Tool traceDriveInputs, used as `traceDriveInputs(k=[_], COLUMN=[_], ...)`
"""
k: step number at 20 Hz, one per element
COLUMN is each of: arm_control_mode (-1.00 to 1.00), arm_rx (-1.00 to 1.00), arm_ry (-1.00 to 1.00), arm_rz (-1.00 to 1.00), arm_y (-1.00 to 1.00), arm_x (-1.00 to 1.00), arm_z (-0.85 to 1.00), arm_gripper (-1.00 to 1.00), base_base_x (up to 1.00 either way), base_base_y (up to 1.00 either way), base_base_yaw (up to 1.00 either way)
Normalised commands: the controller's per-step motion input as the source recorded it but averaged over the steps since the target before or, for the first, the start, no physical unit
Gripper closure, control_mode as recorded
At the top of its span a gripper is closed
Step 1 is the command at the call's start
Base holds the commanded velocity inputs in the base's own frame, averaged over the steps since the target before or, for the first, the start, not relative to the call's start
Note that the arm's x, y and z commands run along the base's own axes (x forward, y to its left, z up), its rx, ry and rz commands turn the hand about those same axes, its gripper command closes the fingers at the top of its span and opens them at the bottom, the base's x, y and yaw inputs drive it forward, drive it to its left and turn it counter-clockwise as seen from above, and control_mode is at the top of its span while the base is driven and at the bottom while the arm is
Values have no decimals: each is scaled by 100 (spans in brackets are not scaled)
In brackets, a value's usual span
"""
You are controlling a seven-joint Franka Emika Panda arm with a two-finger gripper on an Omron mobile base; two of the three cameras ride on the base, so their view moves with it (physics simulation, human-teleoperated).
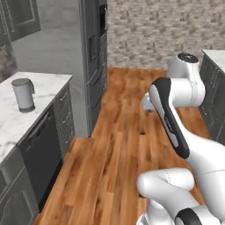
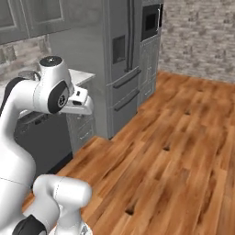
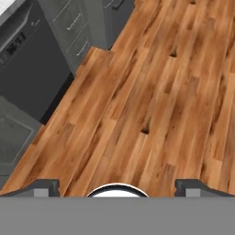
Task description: Navigate to the fridge.
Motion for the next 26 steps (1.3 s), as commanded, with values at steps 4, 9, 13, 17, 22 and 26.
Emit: traceDriveInputs(k=[4,9,13,17,22,26], arm_control_mode=[100,100,100,100,100,100], arm_rx=[0,0,0,0,0,0], arm_ry=[0,0,0,0,0,0], arm_rz=[0,0,0,0,0,0], arm_y=[0,0,0,0,0,0], arm_x=[0,0,0,0,0,0], arm_z=[0,0,0,0,0,0], arm_gripper=[-100,-100,-100,-100,-100,-100], base_base_x=[100,100,100,100,100,100], base_base_y=[-42,-41,0,-10,-12,-10], base_base_yaw=[-5,-11,0,3,7,9])
